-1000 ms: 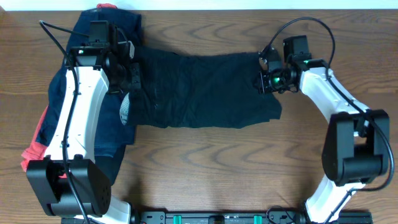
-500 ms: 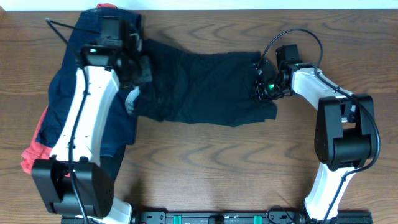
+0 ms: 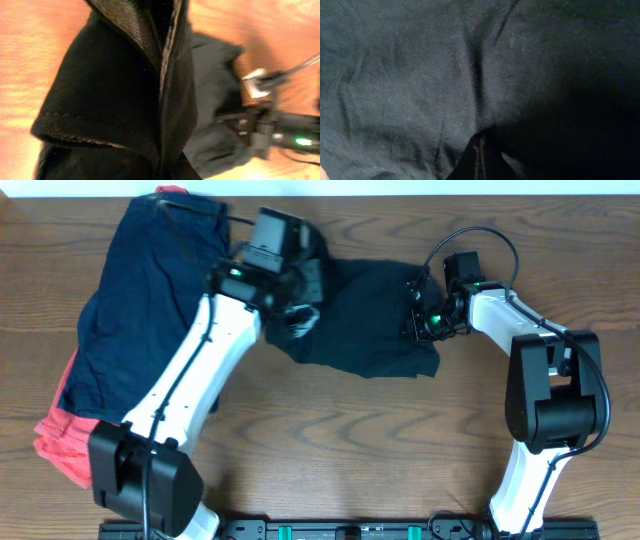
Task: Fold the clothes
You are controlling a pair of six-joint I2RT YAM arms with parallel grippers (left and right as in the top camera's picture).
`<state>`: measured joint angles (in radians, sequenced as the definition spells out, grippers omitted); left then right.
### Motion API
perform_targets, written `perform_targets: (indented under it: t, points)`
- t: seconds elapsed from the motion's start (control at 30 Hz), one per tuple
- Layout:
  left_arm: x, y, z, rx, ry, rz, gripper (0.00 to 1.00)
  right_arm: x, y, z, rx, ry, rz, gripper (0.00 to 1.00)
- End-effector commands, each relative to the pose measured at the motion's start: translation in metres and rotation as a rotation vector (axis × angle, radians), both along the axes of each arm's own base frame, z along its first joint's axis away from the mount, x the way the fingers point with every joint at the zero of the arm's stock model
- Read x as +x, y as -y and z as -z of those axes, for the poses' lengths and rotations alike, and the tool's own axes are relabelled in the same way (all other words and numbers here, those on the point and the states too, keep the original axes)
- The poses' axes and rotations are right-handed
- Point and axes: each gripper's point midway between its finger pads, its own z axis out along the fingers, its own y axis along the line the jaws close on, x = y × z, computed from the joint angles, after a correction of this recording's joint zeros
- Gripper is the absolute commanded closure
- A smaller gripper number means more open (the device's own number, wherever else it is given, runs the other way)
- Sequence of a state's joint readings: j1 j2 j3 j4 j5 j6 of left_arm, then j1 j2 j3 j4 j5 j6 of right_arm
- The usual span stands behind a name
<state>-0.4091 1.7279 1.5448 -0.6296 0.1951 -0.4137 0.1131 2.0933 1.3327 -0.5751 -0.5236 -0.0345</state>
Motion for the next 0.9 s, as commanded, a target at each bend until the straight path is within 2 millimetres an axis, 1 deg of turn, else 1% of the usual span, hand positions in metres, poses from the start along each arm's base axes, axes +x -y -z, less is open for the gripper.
perform_targets:
  t: [0.0,0.1,0.23,0.4,0.47,0.6,0.73,0.77,0.8,0.83,0.87]
  points:
    - [0.001,0.030,-0.018,-0.055,0.052,0.026,0.94,-0.005,-0.004,0.016,-0.015,-0.032,-0.019,0.99]
    - [-0.003,0.051,-0.016,-0.064,0.066,0.068,0.94,-0.005,-0.004,0.016,-0.015,-0.032,-0.019,0.99]
    - [-0.005,0.075,0.001,-0.069,0.045,0.098,0.94,-0.005,-0.004,0.016,-0.015,-0.032,-0.019,0.99]
    - [0.002,0.102,0.023,-0.077,0.055,0.136,0.94,-0.005,-0.004,0.016,-0.015,-0.031,-0.019,0.99]
    - [0.003,0.111,0.029,-0.082,0.063,0.150,0.94,-0.005,-0.004,0.016,-0.015,-0.032,-0.019,0.99]
    - [0.001,0.127,0.036,-0.092,0.072,0.174,0.94,-0.005,-0.004,0.016,-0.015,-0.032,-0.019,0.99]
    - [-0.004,0.136,0.037,-0.093,0.072,0.192,0.94,-0.005,-0.004,0.016,-0.015,-0.032,-0.019,0.99]
    - [-0.004,0.137,0.037,-0.093,0.073,0.194,0.92,-0.005,-0.004,0.016,-0.015,-0.031,-0.019,0.99]
    - [-0.005,0.138,0.037,-0.094,0.074,0.198,0.75,-0.005,-0.004,0.016,-0.015,-0.029,-0.019,0.99]
    - [-0.005,0.138,0.036,-0.095,0.075,0.198,0.55,-0.004,-0.003,0.016,-0.015,-0.028,-0.017,0.99]
    - [-0.005,0.139,0.036,-0.095,0.075,0.199,0.39,-0.003,-0.003,0.016,-0.010,-0.026,-0.014,0.99]
